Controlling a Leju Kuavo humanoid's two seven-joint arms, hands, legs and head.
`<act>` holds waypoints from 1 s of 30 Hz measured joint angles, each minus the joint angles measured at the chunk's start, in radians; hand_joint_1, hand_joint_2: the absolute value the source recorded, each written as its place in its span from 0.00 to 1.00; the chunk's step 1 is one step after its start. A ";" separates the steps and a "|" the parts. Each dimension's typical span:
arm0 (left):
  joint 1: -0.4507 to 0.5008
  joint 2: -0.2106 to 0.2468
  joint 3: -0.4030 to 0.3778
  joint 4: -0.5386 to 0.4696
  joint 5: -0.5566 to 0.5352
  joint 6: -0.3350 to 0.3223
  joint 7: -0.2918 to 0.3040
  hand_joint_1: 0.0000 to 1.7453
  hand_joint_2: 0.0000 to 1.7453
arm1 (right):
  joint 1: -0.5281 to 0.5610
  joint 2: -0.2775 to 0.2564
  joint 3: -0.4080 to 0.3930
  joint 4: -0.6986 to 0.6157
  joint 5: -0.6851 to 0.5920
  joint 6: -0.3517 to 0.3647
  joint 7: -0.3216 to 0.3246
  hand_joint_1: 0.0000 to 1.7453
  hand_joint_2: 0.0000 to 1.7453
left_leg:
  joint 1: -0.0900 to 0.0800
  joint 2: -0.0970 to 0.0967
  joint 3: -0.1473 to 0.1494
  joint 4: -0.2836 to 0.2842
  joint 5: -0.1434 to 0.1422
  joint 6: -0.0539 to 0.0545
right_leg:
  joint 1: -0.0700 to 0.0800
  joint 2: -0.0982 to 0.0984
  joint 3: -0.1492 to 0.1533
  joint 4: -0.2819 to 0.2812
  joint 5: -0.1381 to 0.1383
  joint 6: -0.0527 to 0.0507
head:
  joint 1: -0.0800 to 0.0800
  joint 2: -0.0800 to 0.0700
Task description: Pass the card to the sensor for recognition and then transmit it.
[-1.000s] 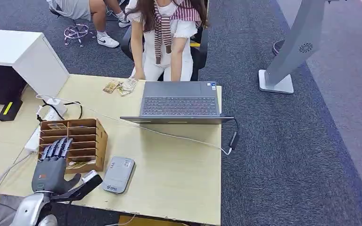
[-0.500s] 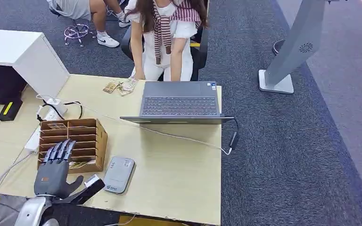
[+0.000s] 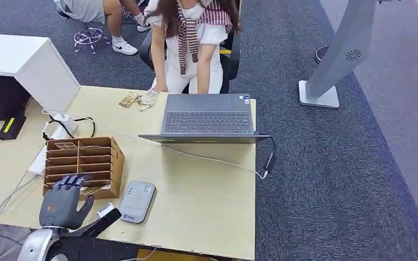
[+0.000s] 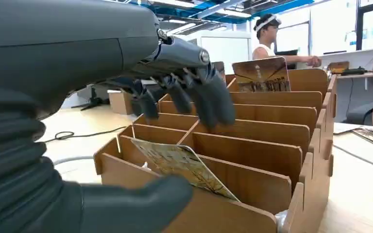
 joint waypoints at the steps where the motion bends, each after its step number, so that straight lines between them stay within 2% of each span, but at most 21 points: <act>1: 0.000 0.000 0.000 0.000 0.002 0.000 0.000 1.00 1.00 | 0.000 0.000 -0.001 0.000 0.000 0.000 0.000 0.00 0.00 | 0.000 0.000 0.000 0.000 0.000 0.000 | 0.000 0.000 0.000 0.000 0.000 0.000 | 0.000 0.000; 16: -0.008 -0.001 0.000 0.000 0.010 0.005 -0.009 1.00 1.00 | 0.000 -0.001 -0.006 0.000 0.002 0.002 -0.001 0.00 0.00 | 0.000 0.000 0.000 0.000 0.000 0.000 | 0.000 0.000 0.000 0.000 0.000 0.000 | 0.000 0.000; 22: 0.000 -0.007 0.000 -0.033 0.039 0.097 -0.056 1.00 1.00 | 0.000 -0.002 -0.011 0.000 0.003 0.002 -0.002 0.00 0.00 | 0.000 0.000 0.000 0.000 0.000 0.000 | 0.000 0.000 0.000 0.000 0.000 0.000 | 0.000 0.000; 30: 0.070 -0.023 -0.027 -0.215 0.044 0.201 -0.106 1.00 1.00 | 0.000 -0.002 -0.023 0.000 0.002 -0.005 0.000 0.00 0.00 | 0.000 0.000 0.000 0.000 0.000 0.000 | 0.000 0.000 0.000 0.000 0.000 0.000 | 0.000 0.000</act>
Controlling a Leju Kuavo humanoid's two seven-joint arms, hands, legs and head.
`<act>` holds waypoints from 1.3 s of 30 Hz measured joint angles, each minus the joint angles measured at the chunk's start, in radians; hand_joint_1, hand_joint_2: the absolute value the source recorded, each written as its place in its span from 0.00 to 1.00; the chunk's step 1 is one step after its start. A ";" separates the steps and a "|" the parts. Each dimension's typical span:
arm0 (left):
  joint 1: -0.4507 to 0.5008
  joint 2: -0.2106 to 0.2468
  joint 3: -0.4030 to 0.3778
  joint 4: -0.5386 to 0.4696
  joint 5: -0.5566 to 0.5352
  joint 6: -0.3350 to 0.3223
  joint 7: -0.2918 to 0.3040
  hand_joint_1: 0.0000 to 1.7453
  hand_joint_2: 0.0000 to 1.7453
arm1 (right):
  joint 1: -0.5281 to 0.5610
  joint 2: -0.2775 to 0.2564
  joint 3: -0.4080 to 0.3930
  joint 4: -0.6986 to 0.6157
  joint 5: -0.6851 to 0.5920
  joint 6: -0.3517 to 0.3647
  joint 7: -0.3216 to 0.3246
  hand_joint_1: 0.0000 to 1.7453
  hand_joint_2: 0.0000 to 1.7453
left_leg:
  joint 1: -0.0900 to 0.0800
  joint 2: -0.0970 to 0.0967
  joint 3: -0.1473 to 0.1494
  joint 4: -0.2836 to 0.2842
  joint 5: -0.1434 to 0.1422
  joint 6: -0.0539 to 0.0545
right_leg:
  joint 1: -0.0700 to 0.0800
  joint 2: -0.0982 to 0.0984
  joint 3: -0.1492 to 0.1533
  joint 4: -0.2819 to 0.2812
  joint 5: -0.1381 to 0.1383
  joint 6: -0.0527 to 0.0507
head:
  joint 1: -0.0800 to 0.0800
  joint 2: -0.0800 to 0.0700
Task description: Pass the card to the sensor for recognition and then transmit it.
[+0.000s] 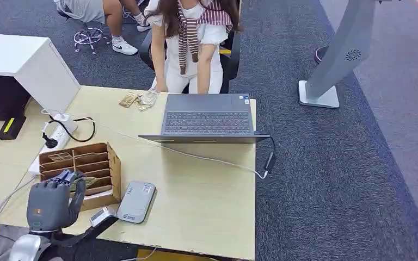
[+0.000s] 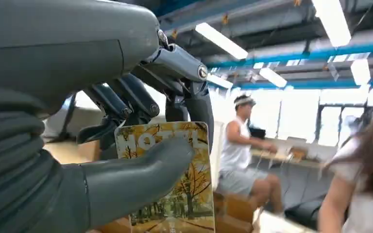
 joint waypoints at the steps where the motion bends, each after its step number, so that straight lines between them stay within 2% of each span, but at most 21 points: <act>1: 0.014 -0.001 -0.008 -0.027 -0.003 0.011 -0.005 1.00 1.00 | 0.000 0.000 -0.002 0.000 0.000 -0.003 0.000 0.00 0.00 | 0.000 0.000 0.000 0.000 0.000 0.000 | 0.000 0.000 0.000 0.000 0.000 0.000 | 0.000 0.000; 6: 0.060 0.000 -0.056 -0.158 -0.007 0.082 -0.018 1.00 1.00 | 0.000 0.000 -0.009 0.000 0.003 -0.007 0.004 0.00 0.00 | 0.000 0.000 0.000 0.000 0.000 0.000 | 0.000 0.000 0.000 0.000 0.000 0.000 | 0.000 0.000; 10: 0.028 0.008 -0.070 -0.203 0.003 0.059 0.006 1.00 1.00 | 0.000 0.000 -0.012 0.000 0.021 0.000 0.005 0.00 0.00 | 0.000 0.000 0.001 0.000 0.000 0.000 | 0.000 -0.001 0.000 0.000 0.000 0.000 | 0.000 0.000; 13: -0.055 0.025 -0.072 -0.192 -0.005 -0.016 0.048 1.00 1.00 | -0.001 0.000 -0.012 -0.002 0.038 0.012 0.001 0.00 0.00 | 0.000 -0.001 0.001 0.000 0.001 0.000 | 0.000 -0.002 -0.002 0.000 0.000 0.000 | -0.002 0.000; 14: -0.138 0.034 -0.073 -0.152 -0.023 -0.057 0.071 1.00 1.00 | -0.002 -0.001 -0.012 -0.002 0.052 0.017 -0.002 0.00 0.00 | 0.000 -0.006 -0.002 0.000 0.005 0.001 | 0.000 -0.006 0.000 0.000 0.000 0.000 | 0.000 0.000; 16: -0.264 0.052 -0.073 -0.075 -0.048 -0.087 0.102 1.00 1.00 | -0.011 -0.002 -0.008 -0.002 0.072 0.028 -0.005 0.00 0.00 | 0.000 -0.008 -0.002 0.000 0.007 0.000 | 0.000 -0.008 0.000 0.000 0.003 -0.001 | 0.000 0.000; 23: -0.271 0.053 -0.073 -0.074 -0.048 -0.087 0.102 1.00 1.00 | -0.012 -0.002 -0.008 -0.002 0.072 0.028 -0.005 0.00 0.00 | 0.000 -0.008 -0.002 0.000 0.007 0.000 | 0.000 -0.009 0.000 0.000 0.003 -0.002 | 0.000 0.000; 24: -0.368 0.064 -0.073 0.012 -0.071 -0.090 0.116 1.00 1.00 | -0.016 -0.005 0.000 -0.002 0.087 0.035 -0.008 0.00 0.00 | 0.000 -0.007 -0.002 0.000 0.008 -0.002 | 0.000 -0.007 -0.001 0.000 0.006 -0.001 | -0.001 0.000; 25: -0.422 0.068 -0.073 0.060 -0.092 -0.090 0.122 1.00 1.00 | -0.017 -0.007 0.005 -0.002 0.098 0.041 -0.010 0.00 0.00 | 0.000 -0.005 -0.002 0.000 0.008 -0.001 | 0.000 -0.005 -0.002 0.000 0.007 -0.001 | 0.000 0.000; 27: -0.759 0.083 -0.080 0.436 -0.236 -0.040 0.152 1.00 1.00 | -0.024 -0.014 0.030 -0.001 0.141 0.047 -0.018 0.00 0.00 | 0.000 -0.004 -0.003 0.001 0.010 0.000 | 0.000 -0.003 -0.004 0.000 0.009 -0.001 | 0.001 0.000; 28: -0.827 0.078 -0.089 0.531 -0.257 -0.034 0.157 1.00 1.00 | -0.025 -0.014 0.032 -0.001 0.143 0.047 -0.019 0.00 0.00 | 0.000 -0.003 -0.003 0.001 0.010 0.000 | 0.000 -0.002 -0.004 0.000 0.009 -0.001 | 0.001 0.000; 34: -0.956 0.052 -0.125 0.743 -0.287 -0.039 0.198 1.00 1.00 | -0.026 -0.015 0.040 -0.001 0.157 0.046 -0.012 0.00 0.00 | 0.000 -0.002 -0.004 0.001 0.010 0.000 | 0.000 -0.001 -0.005 0.000 0.009 -0.001 | 0.000 0.000; 39: -1.005 0.039 -0.143 0.855 -0.288 -0.023 0.212 1.00 1.00 | -0.026 -0.015 0.045 -0.001 0.158 0.045 -0.009 0.00 0.00 | 0.000 -0.001 -0.004 0.001 0.009 0.000 | 0.000 -0.001 -0.005 0.000 0.009 -0.001 | 0.001 0.000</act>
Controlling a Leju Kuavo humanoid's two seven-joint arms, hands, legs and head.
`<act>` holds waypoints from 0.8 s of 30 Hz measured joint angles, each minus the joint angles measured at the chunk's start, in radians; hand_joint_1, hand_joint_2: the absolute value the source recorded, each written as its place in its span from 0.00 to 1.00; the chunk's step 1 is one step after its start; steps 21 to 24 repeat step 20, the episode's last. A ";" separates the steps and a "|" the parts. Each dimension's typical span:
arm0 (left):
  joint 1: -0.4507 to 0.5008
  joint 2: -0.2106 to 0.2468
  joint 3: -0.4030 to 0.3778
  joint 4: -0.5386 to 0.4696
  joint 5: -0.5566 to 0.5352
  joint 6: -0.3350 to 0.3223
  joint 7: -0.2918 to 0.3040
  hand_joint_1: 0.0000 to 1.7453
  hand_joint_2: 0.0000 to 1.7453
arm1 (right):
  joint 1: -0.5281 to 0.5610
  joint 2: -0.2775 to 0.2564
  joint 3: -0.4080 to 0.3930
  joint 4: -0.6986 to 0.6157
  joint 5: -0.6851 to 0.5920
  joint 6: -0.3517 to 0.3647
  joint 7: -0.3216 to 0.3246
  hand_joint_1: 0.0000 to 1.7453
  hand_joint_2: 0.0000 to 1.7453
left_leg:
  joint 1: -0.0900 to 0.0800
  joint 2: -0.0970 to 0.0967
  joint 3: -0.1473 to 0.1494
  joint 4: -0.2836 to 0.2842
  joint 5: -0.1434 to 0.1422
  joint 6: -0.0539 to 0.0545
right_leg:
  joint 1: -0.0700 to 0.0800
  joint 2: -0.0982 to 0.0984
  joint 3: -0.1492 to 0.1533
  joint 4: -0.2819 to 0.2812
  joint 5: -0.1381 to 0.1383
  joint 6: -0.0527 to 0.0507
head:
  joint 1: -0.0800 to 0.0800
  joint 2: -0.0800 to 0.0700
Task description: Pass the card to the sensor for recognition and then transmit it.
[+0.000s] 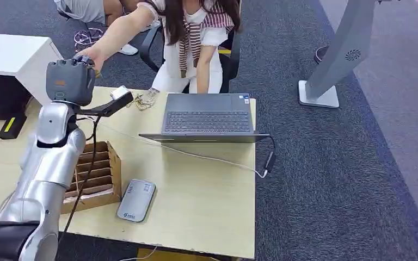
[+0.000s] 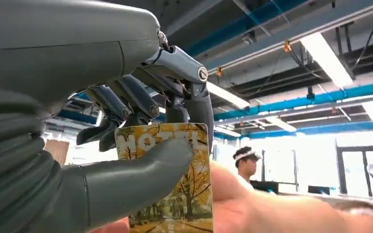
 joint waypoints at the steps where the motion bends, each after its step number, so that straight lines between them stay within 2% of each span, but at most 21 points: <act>1: -0.007 -0.001 -0.005 0.021 0.000 0.006 0.001 1.00 1.00 | 0.000 0.000 0.000 0.000 0.000 0.000 0.000 0.00 0.00 | 0.000 0.000 0.000 0.000 0.000 0.000 | 0.000 0.000 0.000 0.000 0.000 0.000 | 0.000 0.000; 4: -0.013 -0.005 -0.007 0.059 0.002 0.019 0.001 1.00 1.00 | 0.001 0.000 0.000 0.000 0.000 0.000 0.000 0.00 0.00 | 0.000 0.001 0.000 0.000 0.000 0.000 | 0.000 0.000 0.000 0.000 0.000 0.000 | 0.000 0.000; 5: -0.013 -0.006 -0.007 0.067 0.002 0.024 0.001 0.76 1.00 | 0.001 0.000 0.000 0.000 0.000 0.000 0.000 0.00 0.00 | 0.000 0.001 0.000 0.000 0.000 0.000 | 0.000 0.000 0.000 0.000 0.000 0.000 | 0.000 0.000; 6: -0.014 -0.007 -0.007 0.075 0.003 0.032 0.001 0.00 1.00 | 0.001 0.000 0.000 0.000 0.000 0.000 -0.002 0.00 0.00 | 0.000 0.001 0.000 0.000 0.000 0.000 | 0.000 0.000 0.000 0.000 0.000 0.000 | 0.000 0.000; 15: -0.010 -0.011 -0.007 0.094 0.019 0.052 -0.001 0.00 1.00 | 0.001 0.000 0.000 0.000 0.000 0.000 -0.003 0.00 0.00 | 0.000 0.000 0.000 0.000 0.000 0.000 | 0.000 0.000 0.000 0.000 0.000 0.000 | 0.000 0.000; 20: 0.054 -0.016 -0.007 0.031 0.101 0.102 -0.055 0.00 1.00 | 0.002 0.000 0.000 0.000 -0.003 0.000 0.006 0.00 0.00 | 0.000 0.001 0.000 0.000 0.000 0.000 | 0.000 0.000 0.000 0.000 0.000 0.000 | 0.000 0.000; 24: 0.054 -0.016 -0.007 0.031 0.101 0.102 -0.055 0.00 1.00 | 0.002 0.000 0.000 0.000 -0.003 0.000 0.006 0.00 0.00 | 0.000 0.001 0.000 0.000 0.000 0.000 | 0.000 0.000 0.000 0.000 0.000 0.000 | 0.000 0.000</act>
